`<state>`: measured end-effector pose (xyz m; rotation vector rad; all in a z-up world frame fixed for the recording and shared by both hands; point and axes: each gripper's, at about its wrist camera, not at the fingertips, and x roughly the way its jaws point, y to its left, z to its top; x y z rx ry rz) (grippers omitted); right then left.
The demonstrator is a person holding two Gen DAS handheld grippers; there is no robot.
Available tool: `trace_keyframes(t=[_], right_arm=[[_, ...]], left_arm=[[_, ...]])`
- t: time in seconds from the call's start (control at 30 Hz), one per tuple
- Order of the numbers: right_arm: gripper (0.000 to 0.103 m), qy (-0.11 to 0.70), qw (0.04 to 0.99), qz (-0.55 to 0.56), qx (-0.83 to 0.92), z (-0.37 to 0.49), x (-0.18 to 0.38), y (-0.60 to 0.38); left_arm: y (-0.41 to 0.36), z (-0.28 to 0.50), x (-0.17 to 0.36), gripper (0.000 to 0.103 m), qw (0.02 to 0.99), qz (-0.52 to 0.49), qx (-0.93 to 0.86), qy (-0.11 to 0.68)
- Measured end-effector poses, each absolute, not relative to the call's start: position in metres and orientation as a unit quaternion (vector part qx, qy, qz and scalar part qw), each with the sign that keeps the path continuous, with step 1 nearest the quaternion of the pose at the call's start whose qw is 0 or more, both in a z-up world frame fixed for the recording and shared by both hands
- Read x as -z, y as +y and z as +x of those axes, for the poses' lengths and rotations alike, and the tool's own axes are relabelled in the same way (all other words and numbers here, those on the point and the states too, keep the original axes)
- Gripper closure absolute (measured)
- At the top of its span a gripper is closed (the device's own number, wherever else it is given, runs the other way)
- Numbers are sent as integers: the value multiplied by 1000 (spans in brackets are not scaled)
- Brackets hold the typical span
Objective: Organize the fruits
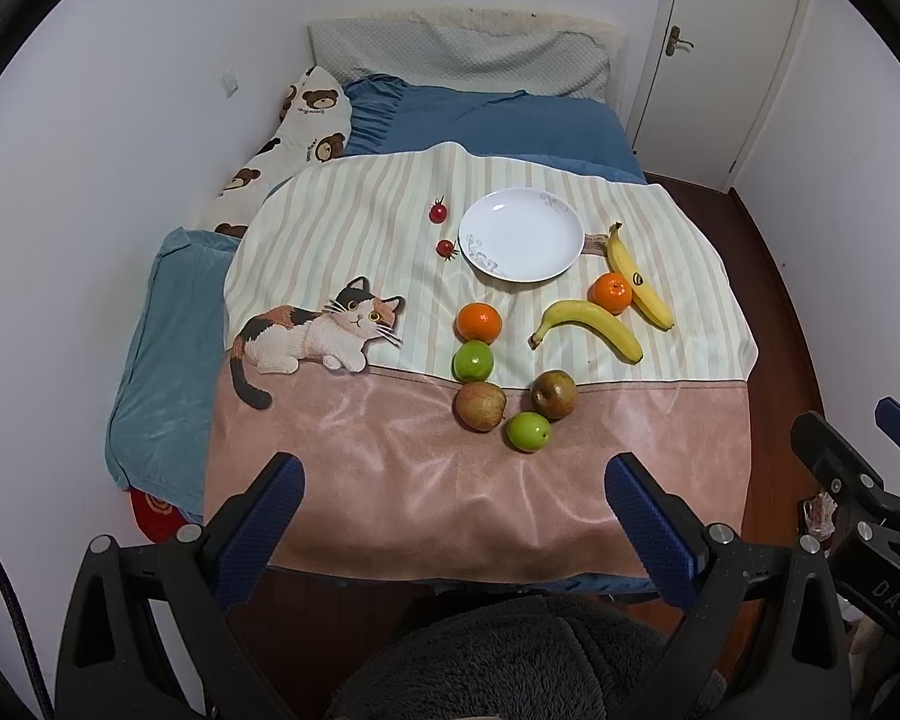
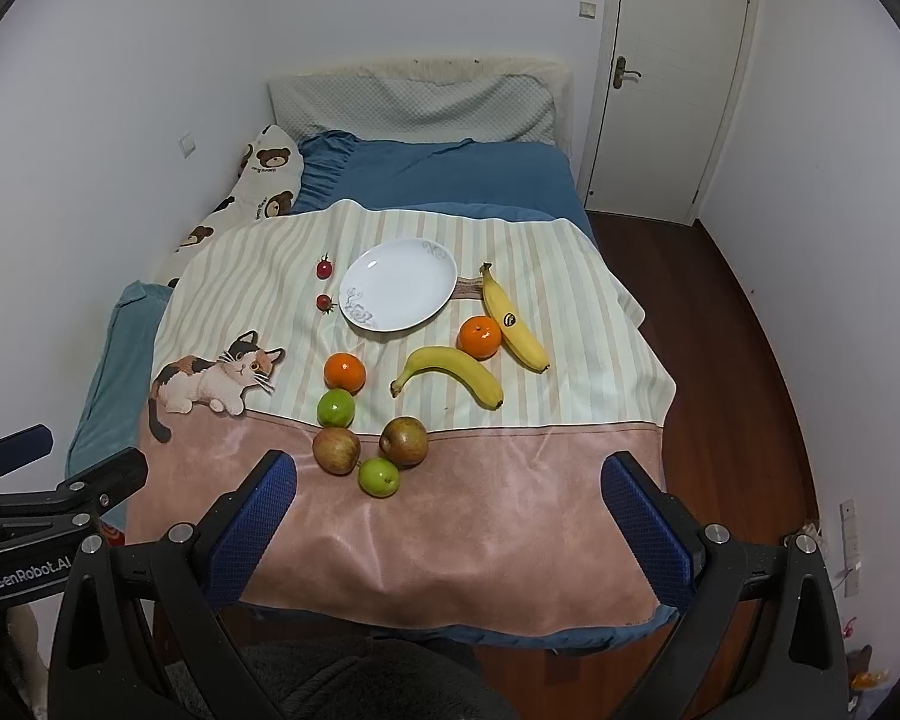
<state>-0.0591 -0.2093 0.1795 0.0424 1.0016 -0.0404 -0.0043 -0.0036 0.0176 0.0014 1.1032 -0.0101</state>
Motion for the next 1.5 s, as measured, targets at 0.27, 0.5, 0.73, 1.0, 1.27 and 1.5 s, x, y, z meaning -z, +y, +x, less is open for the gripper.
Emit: trace_keyframes(t=[0.27,0.5,0.73,1.0,1.27,1.5], right_arm=[[0,477,878,22,18,-58,-185,-213],[0,473,880,22,16,-58,-186,-213],[0,475,879,23,15,-58,-188,-210],[0,481,876,24,13,-60,-182,-204],[0,478,877,31,19,-40,-160,-207],[0,483,874,12,40,34,-116,-252]], left_arm=[[-4,-4,-20,0,853,1,4,522],[-3,-3,-27,0,855,0,2,519],[-2,-5,-28,0,854,0,1,520],[2,-9,-25,0,853,-1,5,521],[7,8,-7,0,848,-25,13,530],[-15,92,43,0,816,-68,28,573]])
